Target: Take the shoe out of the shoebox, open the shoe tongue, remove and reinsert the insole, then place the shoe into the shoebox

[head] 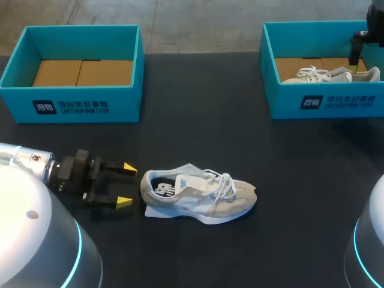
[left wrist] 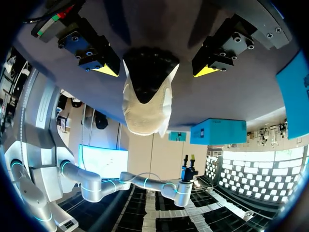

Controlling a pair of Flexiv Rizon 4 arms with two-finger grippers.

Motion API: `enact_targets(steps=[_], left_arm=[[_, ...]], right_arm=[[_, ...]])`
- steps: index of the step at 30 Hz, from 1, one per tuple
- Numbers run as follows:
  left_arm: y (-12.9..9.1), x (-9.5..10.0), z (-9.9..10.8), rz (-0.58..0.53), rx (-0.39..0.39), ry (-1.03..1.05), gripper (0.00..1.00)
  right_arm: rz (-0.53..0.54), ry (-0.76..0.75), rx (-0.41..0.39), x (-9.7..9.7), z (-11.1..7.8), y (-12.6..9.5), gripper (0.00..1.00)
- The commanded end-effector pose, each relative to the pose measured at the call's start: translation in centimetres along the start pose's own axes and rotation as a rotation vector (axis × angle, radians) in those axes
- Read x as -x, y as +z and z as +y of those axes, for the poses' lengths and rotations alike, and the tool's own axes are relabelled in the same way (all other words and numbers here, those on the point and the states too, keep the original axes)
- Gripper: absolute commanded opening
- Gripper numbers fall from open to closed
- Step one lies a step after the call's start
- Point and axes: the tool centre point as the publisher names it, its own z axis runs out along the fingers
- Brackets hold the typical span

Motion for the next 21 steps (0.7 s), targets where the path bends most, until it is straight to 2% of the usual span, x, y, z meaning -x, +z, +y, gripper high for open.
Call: enact_targets(steps=[1, 21], left_arm=[[0.3, 0.12, 0.11, 0.006, 0.003, 0.002, 1.0], [1.22, 0.33, -0.04, 0.02, 0.008, 0.003, 1.0]], right_arm=[[0.0, 0.0, 0.001, 0.01, -0.06, -0.01, 1.0], [0.0, 0.0, 0.001, 0.01, -0.06, -0.01, 1.0]])
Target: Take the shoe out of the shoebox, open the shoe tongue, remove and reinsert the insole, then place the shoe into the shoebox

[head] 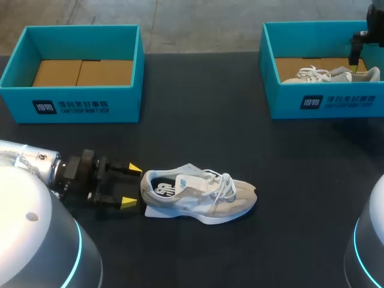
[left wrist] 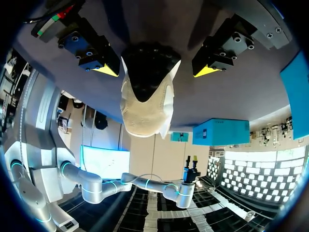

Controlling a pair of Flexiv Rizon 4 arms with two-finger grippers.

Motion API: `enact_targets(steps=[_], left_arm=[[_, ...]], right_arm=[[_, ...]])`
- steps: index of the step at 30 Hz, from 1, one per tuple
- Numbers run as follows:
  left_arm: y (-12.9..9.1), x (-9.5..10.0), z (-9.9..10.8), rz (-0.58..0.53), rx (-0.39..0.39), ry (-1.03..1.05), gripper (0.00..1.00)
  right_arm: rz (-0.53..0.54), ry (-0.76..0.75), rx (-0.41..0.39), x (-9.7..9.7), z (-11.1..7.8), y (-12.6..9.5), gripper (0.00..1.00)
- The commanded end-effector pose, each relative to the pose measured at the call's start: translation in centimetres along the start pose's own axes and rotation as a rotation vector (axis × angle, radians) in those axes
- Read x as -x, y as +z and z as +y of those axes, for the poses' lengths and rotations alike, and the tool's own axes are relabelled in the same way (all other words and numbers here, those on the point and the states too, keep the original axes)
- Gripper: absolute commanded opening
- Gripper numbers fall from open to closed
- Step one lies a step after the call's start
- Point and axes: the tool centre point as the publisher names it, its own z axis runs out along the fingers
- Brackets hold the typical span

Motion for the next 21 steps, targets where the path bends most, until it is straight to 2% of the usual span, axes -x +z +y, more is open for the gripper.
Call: enact_targets(steps=[1, 21], left_arm=[[0.2, 0.3, 0.0, 0.003, 0.002, -0.001, 1.0], [1.2, 0.6, -0.1, 0.024, 0.015, -0.007, 1.0]], right_arm=[[0.0, 0.0, 0.001, 0.0, -0.1, 0.0, 1.0], [0.0, 0.0, 0.001, 0.0, -0.1, 0.0, 1.0]])
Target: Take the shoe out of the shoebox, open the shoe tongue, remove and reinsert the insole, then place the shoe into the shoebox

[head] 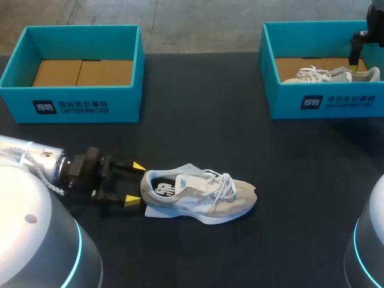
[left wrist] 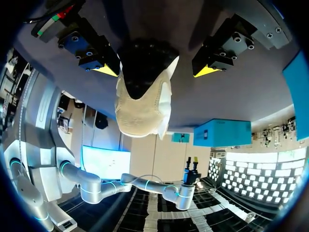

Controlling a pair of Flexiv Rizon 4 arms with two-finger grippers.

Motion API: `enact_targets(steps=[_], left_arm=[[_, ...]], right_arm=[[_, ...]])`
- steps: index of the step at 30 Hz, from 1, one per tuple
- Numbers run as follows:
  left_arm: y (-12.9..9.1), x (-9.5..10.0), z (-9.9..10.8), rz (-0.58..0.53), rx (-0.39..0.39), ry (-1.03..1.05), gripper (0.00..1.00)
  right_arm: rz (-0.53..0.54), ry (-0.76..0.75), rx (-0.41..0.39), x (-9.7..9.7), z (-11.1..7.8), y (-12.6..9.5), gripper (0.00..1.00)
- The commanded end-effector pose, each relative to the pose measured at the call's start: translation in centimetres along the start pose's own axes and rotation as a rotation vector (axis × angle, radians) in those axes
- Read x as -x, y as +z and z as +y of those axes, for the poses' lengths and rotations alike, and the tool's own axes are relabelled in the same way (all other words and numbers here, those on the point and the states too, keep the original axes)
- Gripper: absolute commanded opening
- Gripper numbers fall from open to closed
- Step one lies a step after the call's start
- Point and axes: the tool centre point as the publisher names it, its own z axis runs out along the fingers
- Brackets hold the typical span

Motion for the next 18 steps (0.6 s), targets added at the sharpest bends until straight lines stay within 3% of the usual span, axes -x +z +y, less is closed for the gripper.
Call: enact_targets(steps=[1, 18], left_arm=[[0.4, 0.0, 0.1, 0.008, 0.009, -0.001, 1.0], [1.0, -1.2, 0.6, 0.019, 0.022, 0.0, 1.0]], right_arm=[[0.0, 0.001, 0.001, 0.0, -0.1, 0.0, 1.0], [0.0, 0.001, 0.001, 0.0, -0.1, 0.0, 1.0]])
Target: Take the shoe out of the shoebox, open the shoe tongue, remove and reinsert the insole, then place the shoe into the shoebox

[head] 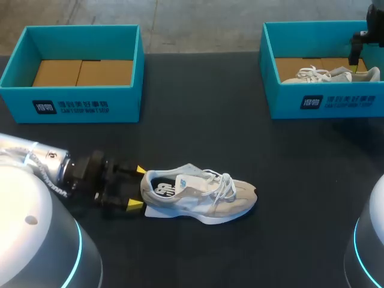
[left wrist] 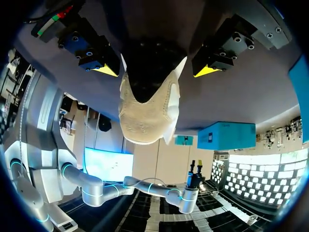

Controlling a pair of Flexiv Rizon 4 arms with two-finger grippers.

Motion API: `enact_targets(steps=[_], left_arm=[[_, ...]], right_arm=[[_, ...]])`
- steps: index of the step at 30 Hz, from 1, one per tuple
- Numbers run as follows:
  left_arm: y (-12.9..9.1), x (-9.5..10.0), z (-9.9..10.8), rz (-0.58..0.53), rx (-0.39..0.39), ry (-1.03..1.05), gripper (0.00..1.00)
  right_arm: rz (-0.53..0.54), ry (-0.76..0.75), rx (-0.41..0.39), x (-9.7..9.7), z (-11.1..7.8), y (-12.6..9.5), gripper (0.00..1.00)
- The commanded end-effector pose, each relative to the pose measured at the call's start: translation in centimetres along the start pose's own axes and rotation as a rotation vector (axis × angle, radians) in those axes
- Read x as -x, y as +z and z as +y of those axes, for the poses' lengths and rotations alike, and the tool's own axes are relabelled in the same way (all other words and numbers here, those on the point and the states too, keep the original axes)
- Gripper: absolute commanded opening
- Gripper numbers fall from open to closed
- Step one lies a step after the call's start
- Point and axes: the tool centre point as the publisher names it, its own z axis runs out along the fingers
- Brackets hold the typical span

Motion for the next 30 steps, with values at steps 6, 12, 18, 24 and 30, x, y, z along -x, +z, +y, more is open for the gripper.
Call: enact_targets(steps=[6, 12, 18, 24, 30], left_arm=[[0.4, -1.0, 0.1, -0.005, 0.003, 0.003, 1.0], [0.6, -1.1, 0.1, -0.008, 0.006, 0.004, 1.0], [1.0, -1.0, 0.0, -0.02, 0.003, 0.003, 1.0], [1.3, -1.1, 0.0, -0.02, 0.004, 0.006, 1.0], [1.6, -1.0, 0.0, -0.028, 0.0, 0.004, 1.0]], right_arm=[[0.0, 0.0, 0.001, 0.0, -0.1, 0.0, 1.0], [0.0, 0.0, 0.001, 0.0, -0.1, 0.0, 1.0], [0.0, 0.0, 0.001, 0.0, -0.1, 0.0, 1.0], [0.0, 0.0, 0.001, 0.0, -0.1, 0.0, 1.0], [0.0, 0.0, 0.001, 0.0, -0.1, 0.0, 1.0]])
